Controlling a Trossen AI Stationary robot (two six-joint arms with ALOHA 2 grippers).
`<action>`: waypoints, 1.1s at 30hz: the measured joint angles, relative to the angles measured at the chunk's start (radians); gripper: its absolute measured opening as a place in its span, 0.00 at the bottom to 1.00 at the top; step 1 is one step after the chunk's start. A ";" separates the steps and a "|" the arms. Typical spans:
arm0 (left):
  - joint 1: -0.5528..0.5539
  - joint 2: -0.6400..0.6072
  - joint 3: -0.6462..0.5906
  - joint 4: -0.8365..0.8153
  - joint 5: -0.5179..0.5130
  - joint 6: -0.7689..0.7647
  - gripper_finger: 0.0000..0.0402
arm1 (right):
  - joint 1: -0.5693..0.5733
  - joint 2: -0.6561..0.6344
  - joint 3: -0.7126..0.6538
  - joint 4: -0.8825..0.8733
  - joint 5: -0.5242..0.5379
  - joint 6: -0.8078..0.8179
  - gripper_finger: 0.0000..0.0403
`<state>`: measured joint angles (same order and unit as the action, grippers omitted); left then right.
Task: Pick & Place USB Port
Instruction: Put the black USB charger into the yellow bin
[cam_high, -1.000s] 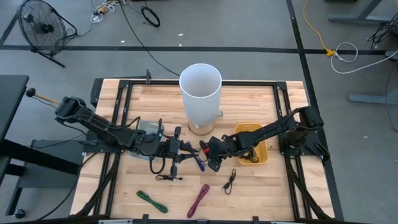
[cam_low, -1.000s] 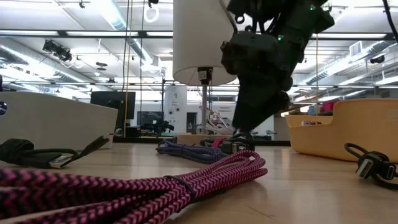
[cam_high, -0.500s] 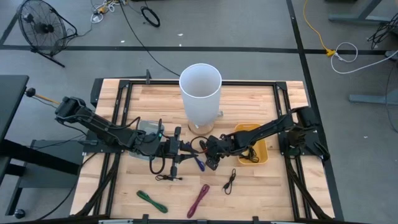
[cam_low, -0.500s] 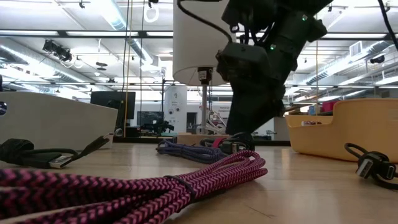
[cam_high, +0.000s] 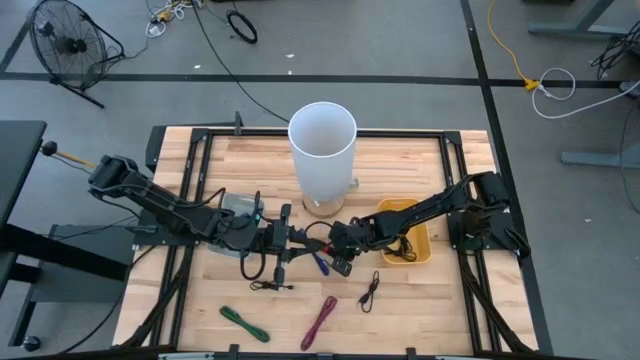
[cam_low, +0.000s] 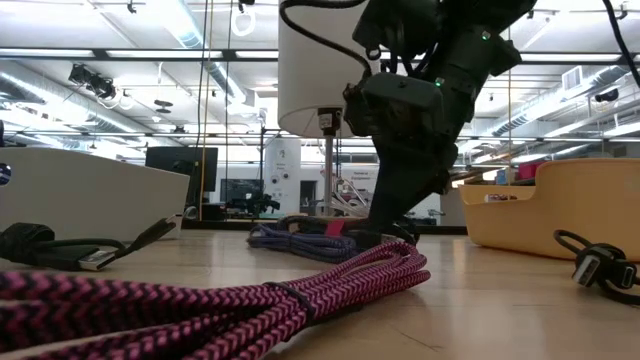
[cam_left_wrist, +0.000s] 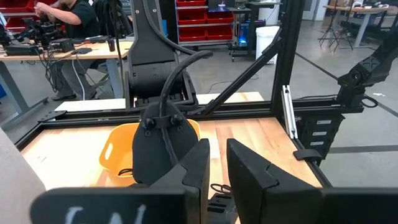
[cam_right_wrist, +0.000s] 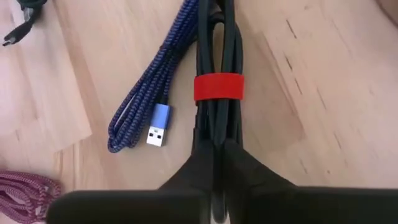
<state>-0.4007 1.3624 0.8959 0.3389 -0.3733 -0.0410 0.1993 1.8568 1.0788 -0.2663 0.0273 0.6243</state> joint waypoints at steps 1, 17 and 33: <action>0.000 0.000 0.000 0.000 0.000 0.000 0.15 | -0.001 0.000 0.000 -0.001 0.001 0.013 0.04; 0.000 0.000 0.000 -0.001 0.000 0.000 0.15 | 0.021 -0.349 0.001 -0.356 0.026 0.097 0.00; 0.000 0.000 0.000 -0.002 0.000 0.000 0.15 | 0.156 -0.618 0.001 -1.048 0.220 0.706 0.00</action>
<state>-0.4007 1.3628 0.8963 0.3367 -0.3733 -0.0410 0.3556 1.2390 1.0794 -1.3146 0.2468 1.3300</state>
